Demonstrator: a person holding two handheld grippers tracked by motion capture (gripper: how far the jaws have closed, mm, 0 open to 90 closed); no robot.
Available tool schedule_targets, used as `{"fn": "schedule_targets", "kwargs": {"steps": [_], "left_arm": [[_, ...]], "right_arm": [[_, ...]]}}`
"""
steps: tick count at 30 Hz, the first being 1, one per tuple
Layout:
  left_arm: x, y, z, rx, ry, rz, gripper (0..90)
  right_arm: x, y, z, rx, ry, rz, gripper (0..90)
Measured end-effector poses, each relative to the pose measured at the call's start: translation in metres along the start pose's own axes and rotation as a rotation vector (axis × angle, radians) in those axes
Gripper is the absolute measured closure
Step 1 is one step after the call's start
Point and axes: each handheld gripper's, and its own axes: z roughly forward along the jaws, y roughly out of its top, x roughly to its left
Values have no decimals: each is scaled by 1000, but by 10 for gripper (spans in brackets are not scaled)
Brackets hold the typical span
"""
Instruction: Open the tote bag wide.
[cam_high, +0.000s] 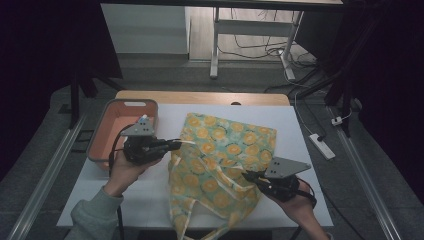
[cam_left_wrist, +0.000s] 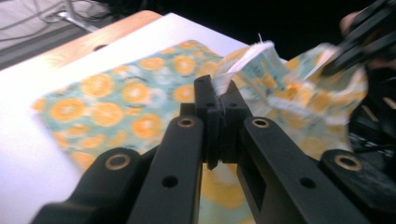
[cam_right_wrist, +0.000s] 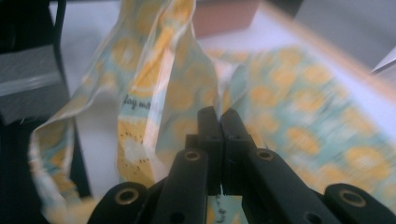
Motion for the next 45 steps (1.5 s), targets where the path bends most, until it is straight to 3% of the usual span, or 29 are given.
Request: {"fn": "schedule_targets", "kwargs": {"steps": [3,6,7,8,9,10,12,15,17,20,24,34,37,41,42,43,44,45], "left_arm": [[5,1,8,7,18,-13,878],[16,3,24,19,42,-41,876],[22,3,36,33,50,-58,875],[22,3,36,33,50,-58,874],[26,2,49,63,67,-61,873],[26,2,49,63,67,-61,871],[29,0,61,90,76,-65,869],[31,-4,78,140,93,-57,868],[32,-7,89,170,104,-52,866],[35,-12,100,203,99,-62,865],[38,-17,108,229,94,-70,861],[43,-19,104,207,87,-101,869],[45,-21,107,207,75,-117,870],[43,-22,113,225,74,-105,869],[43,-22,113,225,75,-103,870],[42,-22,113,221,76,-106,869],[42,-21,113,223,75,-103,869],[42,-21,112,219,76,-102,869]], "right_arm": [[-9,3,-2,-17,-17,11,890],[-36,-3,10,-3,-46,73,888],[-44,-7,15,2,-42,100,885],[-51,-12,20,7,-35,130,880],[-57,-17,25,10,-18,166,878],[-63,-23,31,10,1,204,878],[-67,-28,35,15,12,229,876],[-73,-43,50,75,2,249,874],[-77,-59,62,119,11,293,874],[-80,-69,69,164,8,309,874],[-82,-74,72,183,5,326,874],[-82,-75,64,201,-29,316,881],[-85,-80,62,207,-31,342,880],[-85,-86,65,238,-23,345,875],[-84,-86,65,239,-23,338,859],[-83,-81,62,218,-25,325,744],[-83,-81,62,218,-25,325,744],[-80,-71,56,177,-50,317,570]]}}
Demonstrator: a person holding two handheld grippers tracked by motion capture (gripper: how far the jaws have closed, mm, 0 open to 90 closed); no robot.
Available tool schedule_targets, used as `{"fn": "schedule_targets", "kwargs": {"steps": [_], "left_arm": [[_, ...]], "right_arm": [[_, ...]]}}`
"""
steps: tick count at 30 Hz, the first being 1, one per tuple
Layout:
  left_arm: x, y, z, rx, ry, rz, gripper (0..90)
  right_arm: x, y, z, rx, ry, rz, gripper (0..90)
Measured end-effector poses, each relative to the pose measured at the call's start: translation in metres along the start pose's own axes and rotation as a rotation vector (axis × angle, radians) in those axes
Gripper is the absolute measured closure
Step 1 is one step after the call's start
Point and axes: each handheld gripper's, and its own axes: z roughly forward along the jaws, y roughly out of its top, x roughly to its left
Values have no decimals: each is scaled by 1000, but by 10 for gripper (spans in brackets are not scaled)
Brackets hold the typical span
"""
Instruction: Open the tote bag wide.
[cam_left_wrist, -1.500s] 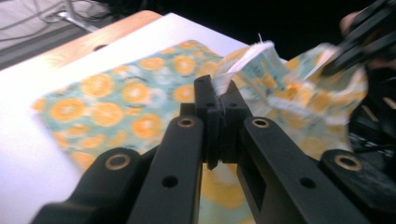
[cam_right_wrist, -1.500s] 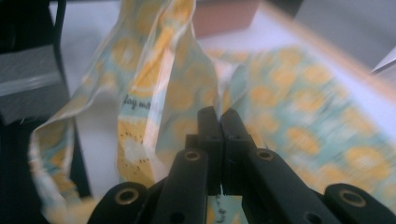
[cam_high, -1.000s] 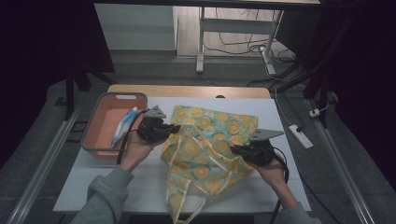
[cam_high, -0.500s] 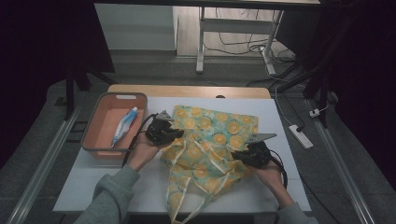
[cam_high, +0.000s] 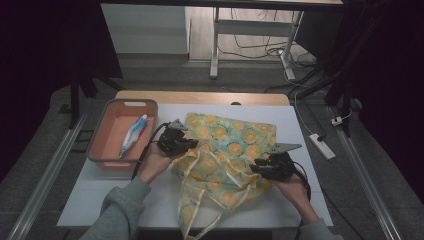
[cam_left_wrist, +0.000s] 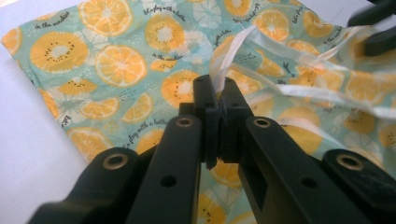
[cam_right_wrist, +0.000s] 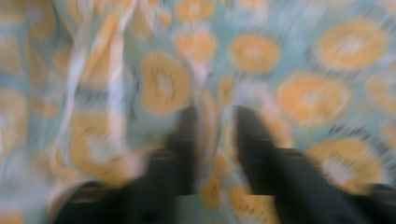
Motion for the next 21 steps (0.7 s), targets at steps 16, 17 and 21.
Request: {"fn": "schedule_targets", "kwargs": {"steps": [16,17,21], "left_arm": [[-1,0,-2,-11,-8,3,867],[-1,0,-3,-14,-8,-1,867],[1,-1,-4,-17,-5,-5,867]], "right_arm": [[65,67,58,84,80,-173,189],[65,67,58,84,80,-173,189],[68,58,88,219,131,-182,232]]}}
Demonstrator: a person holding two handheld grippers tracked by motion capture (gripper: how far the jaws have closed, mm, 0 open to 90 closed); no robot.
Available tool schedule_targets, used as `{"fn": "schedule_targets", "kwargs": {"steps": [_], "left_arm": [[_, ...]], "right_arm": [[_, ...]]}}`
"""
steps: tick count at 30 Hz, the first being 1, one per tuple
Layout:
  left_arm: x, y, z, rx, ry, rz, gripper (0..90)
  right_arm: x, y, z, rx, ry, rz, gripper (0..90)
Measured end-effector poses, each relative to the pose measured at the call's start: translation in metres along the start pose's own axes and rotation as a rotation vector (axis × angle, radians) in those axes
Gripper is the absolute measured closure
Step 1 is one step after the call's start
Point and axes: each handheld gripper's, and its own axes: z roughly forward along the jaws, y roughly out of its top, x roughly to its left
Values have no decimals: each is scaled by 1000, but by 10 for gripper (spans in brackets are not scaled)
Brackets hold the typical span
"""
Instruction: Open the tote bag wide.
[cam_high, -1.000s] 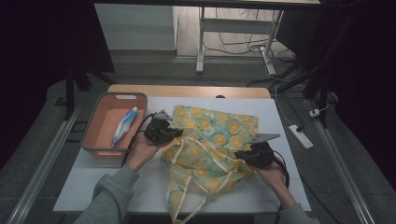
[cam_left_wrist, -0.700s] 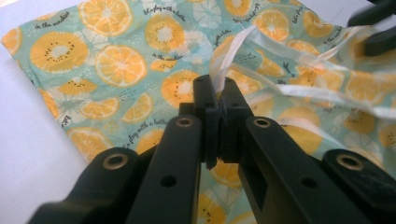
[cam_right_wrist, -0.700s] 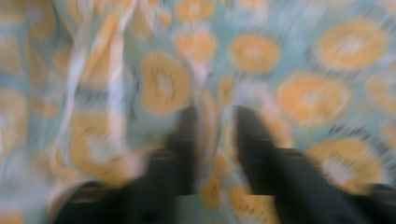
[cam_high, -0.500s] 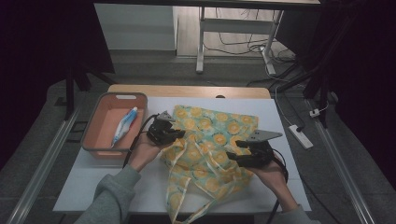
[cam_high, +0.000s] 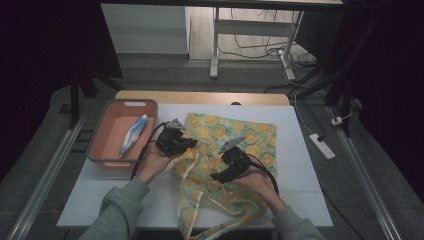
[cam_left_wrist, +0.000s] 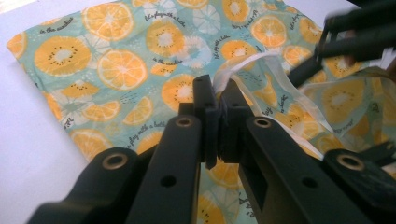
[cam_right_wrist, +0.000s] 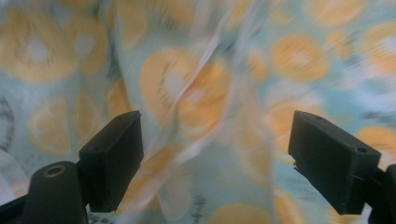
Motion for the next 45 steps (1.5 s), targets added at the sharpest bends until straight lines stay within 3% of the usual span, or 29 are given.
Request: {"fn": "schedule_targets", "kwargs": {"steps": [3,6,8,9,10,12,17,19,22,26,39,45], "left_arm": [[1,0,-1,-6,-2,-5,866],[-1,-1,-1,-8,-9,-2,828],[-5,-1,-3,-12,-6,5,788],[-7,-1,-6,-11,-10,21,703],[-11,-1,-11,-17,-11,35,703],[-20,-1,-24,-37,-8,77,600],[-44,-5,-58,-79,-50,137,507],[-55,-8,-64,-69,-70,164,452],[-74,-14,-67,-46,-98,217,448],[-94,-20,-55,20,-142,280,442],[-150,-28,28,271,-233,442,404],[-165,-30,48,302,-261,471,400]], "right_arm": [[6,-3,3,23,37,-41,474],[5,-5,1,34,47,-38,782],[4,-6,-1,21,46,-29,833],[-1,-7,-8,-18,33,-4,848],[-1,-7,-8,-18,33,-4,848],[-9,-8,-20,-78,24,32,875],[-17,-11,-23,-97,28,60,876],[-20,-12,-22,-95,24,62,876],[-20,-12,-22,-100,22,56,875],[-22,-12,-24,-113,14,52,876],[-30,-17,-26,-123,6,81,874],[-31,-18,-27,-125,8,87,874]]}}
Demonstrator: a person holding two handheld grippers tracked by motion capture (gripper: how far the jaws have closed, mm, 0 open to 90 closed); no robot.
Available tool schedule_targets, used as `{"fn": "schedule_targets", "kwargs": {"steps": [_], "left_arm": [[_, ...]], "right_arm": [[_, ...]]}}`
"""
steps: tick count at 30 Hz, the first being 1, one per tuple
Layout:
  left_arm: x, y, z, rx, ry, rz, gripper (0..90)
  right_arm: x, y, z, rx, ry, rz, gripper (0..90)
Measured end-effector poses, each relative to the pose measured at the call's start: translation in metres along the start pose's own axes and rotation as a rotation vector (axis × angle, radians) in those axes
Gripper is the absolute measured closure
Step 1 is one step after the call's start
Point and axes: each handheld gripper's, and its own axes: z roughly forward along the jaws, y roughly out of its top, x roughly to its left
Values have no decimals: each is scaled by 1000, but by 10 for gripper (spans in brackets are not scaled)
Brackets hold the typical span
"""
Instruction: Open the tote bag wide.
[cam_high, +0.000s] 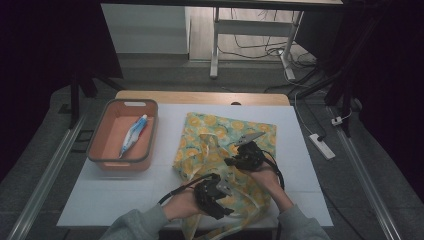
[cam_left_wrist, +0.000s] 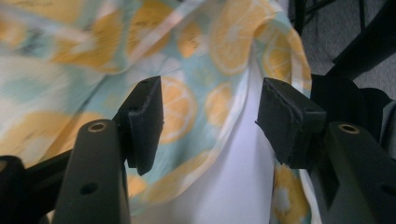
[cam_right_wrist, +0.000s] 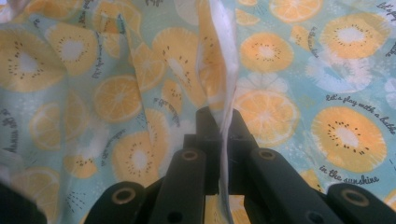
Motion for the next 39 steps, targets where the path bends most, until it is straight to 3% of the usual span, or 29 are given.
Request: {"fn": "schedule_targets", "kwargs": {"steps": [4,10,13,19,21,29,35,39], "left_arm": [[-9,8,14,0,0,32,396],[-13,16,32,-3,18,46,428],[-10,18,40,-14,9,33,515],[-9,19,45,-22,-19,27,822],[-9,18,42,-28,-27,24,875],[-18,10,9,-91,-56,34,881],[-25,-1,-17,-132,-68,32,881],[-30,-9,-28,-139,-69,35,880]], "right_arm": [[0,0,1,2,-1,0,873],[0,-1,1,4,0,1,873],[-1,-1,1,4,-1,2,873],[-3,-1,-2,-5,-5,8,873],[-5,-2,-4,-13,-9,12,873],[-11,2,-23,-69,-34,28,874],[-27,9,-45,-147,-85,65,874],[-38,7,-47,-163,-111,94,874]]}}
